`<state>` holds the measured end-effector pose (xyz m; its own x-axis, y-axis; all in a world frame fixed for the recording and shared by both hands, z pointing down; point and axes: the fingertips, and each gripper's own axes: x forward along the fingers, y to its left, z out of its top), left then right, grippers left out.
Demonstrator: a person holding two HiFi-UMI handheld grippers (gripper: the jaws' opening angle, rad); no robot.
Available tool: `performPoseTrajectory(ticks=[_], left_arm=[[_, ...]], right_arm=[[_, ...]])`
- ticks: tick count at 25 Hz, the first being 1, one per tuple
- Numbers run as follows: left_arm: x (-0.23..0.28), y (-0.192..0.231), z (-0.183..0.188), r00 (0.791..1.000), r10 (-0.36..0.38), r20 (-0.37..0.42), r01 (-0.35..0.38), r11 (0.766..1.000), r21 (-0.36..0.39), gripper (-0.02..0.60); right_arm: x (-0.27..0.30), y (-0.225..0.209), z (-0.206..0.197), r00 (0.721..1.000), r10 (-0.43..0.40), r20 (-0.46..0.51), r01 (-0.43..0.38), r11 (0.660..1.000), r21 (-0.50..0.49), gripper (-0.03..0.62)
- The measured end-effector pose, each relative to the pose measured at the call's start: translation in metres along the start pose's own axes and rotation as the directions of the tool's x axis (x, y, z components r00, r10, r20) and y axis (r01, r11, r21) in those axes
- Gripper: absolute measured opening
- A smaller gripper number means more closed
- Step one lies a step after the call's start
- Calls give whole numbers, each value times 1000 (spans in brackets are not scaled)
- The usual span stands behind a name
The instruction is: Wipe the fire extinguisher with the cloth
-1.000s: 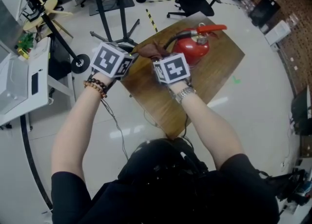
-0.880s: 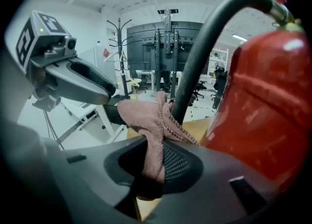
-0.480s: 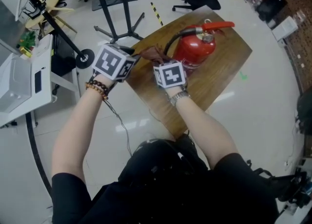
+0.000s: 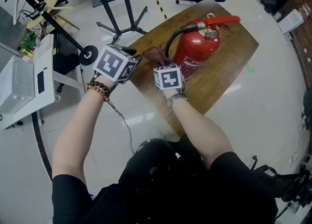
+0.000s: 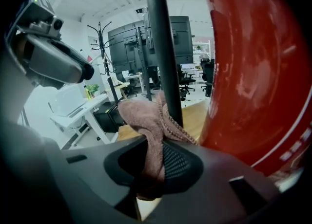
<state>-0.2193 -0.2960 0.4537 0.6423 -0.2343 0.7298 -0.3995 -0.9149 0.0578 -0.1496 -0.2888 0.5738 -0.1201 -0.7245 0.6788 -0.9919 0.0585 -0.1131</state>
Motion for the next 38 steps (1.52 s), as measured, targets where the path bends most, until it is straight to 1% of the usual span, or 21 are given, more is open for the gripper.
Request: performPoseTrajectory(ticks=[4,9,13,16,18,24,29,35,38], left_arm=[[6,-1,-4,1000,0,-15,0,1000,-1,94],[14,6,-25,996,21,-89,-22,1000,-9,94],[17,-1,-19,998,4,-70,-4,1000,1,94],[22,2,-32,993,19,-114,-19,1000,-1,94],[25,1,-36,992,19,-129,-19,1000,-1,94],[31,-7,-41,990,6,-138,-7,1000,-7,94],[36,-17,-46,990,-7,-139,5,1000,-15,94],[40,-33,-54,991,-36,-125,31,999,-41,101],[39,-44,-48,995,-55,-88,50,997,-50,106]], right_arm=[[13,-2,-13,1000,-6,-6,6,999,36,86],[27,-6,-29,1000,-20,-24,22,997,76,86],[35,-8,-42,999,-25,-37,28,995,97,86],[40,-11,-52,998,-30,-54,35,994,105,86],[43,-12,-62,997,-27,-75,36,993,115,86],[46,-17,-80,994,-16,-103,30,991,132,86],[38,-23,-86,994,-16,-109,29,992,121,86],[8,-18,-86,996,39,-82,-33,996,78,86],[-14,-13,-82,996,72,-58,-70,997,40,86]])
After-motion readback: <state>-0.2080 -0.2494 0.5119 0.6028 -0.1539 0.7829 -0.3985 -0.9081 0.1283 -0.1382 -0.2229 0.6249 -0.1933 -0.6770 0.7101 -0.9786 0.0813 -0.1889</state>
